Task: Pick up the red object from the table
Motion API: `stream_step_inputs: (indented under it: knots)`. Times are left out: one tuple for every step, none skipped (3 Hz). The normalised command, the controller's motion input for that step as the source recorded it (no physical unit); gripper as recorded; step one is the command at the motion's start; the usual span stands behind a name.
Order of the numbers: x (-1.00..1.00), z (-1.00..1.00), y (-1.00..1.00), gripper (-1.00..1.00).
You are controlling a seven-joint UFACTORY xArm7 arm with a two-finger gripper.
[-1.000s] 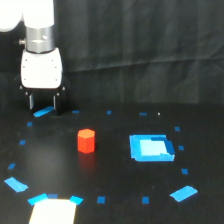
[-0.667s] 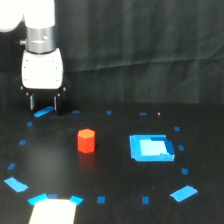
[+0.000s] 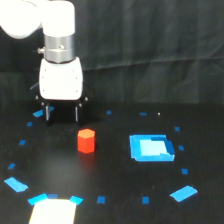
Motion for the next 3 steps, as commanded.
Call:
stream_step_inputs:
  knots:
    - [0.99,-0.30,-1.00,1.00]
    - [0.28,-1.00,-1.00,-1.00]
    - [0.32,-1.00,-1.00,-1.00]
